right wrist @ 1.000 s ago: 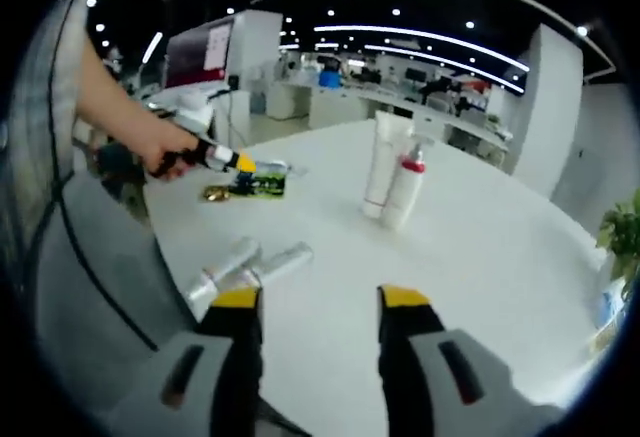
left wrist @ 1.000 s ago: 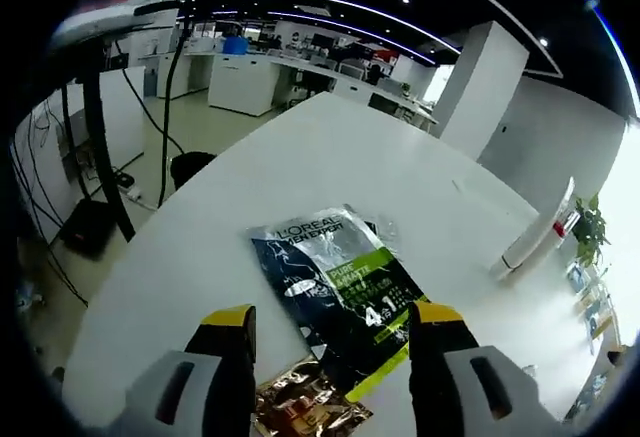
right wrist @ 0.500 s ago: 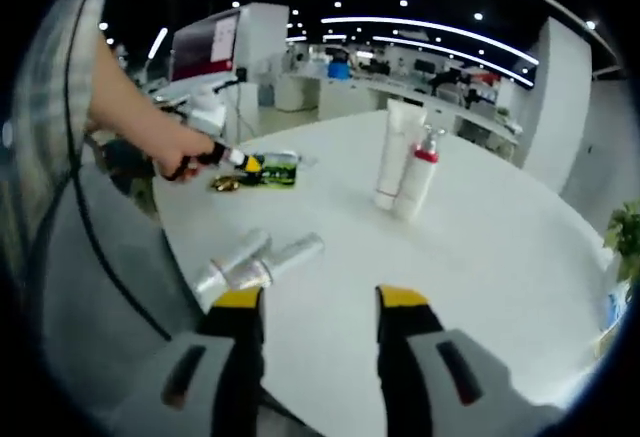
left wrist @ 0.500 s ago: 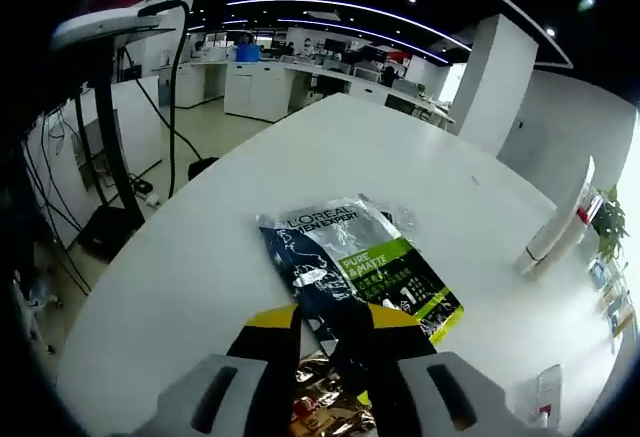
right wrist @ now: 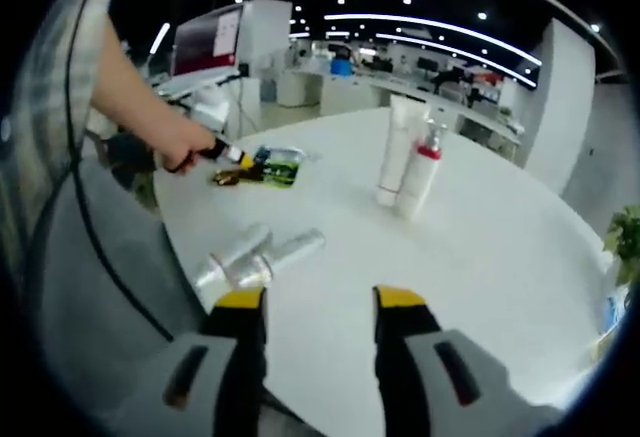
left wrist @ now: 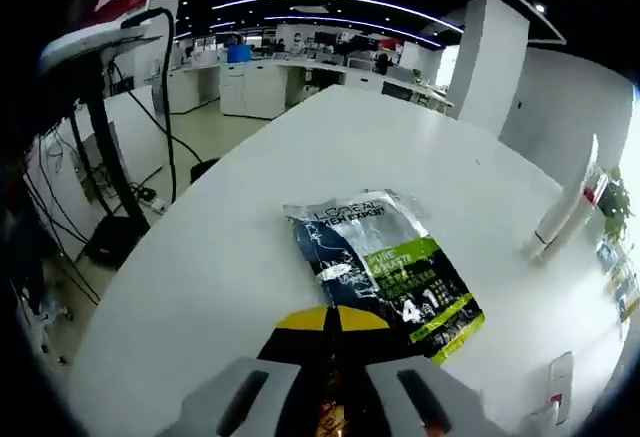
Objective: Arrange the skincare products in the storage area until every visible bottle or jar stands upright without overlapping.
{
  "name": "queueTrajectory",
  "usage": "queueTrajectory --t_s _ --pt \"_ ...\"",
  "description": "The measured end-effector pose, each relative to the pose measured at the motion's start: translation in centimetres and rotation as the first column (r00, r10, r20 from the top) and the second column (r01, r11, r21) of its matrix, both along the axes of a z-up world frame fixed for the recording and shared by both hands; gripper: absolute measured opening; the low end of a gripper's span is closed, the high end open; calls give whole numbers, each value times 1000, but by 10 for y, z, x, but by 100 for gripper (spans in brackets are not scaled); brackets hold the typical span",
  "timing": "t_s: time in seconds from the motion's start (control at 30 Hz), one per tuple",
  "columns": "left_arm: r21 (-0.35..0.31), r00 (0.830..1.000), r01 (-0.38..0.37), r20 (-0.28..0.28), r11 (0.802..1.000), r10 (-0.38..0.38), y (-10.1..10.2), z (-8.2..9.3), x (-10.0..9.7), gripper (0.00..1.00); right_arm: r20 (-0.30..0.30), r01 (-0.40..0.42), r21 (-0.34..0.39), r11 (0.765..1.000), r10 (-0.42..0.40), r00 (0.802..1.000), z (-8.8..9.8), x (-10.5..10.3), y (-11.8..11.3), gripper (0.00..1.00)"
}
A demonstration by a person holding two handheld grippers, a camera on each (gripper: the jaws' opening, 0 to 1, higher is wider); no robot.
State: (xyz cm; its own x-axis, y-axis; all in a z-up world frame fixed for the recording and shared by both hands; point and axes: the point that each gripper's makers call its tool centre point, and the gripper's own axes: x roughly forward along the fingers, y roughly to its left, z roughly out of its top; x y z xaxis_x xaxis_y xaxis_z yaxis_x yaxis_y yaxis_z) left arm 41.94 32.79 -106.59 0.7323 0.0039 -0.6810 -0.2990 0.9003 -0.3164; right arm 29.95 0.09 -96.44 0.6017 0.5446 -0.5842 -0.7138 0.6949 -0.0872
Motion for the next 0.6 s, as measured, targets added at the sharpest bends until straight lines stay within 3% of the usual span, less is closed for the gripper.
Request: queueTrajectory --t_s 0.1,0.13,0.23,0.4,0.6 --pt "-76 999 -38 13 996 39 -2 2 2 0 8 7 -5 1000 -7 1000 0 2 -1 40" --pt "-128 996 -66 43 990 72 -2 8 4 0 8 10 -4 1000 -10 1000 1 2 -2 39" --pt "-190 992 -75 85 979 92 -6 18 8 0 15 17 -13 1000 -17 1000 0 4 -5 39" --pt "-297 971 -76 196 952 139 -13 54 17 0 47 20 -18 1000 -19 999 5 5 -5 39" --pt "-378 950 -51 267 924 162 -27 89 13 0 83 20 -48 999 -16 996 8 8 -8 37"
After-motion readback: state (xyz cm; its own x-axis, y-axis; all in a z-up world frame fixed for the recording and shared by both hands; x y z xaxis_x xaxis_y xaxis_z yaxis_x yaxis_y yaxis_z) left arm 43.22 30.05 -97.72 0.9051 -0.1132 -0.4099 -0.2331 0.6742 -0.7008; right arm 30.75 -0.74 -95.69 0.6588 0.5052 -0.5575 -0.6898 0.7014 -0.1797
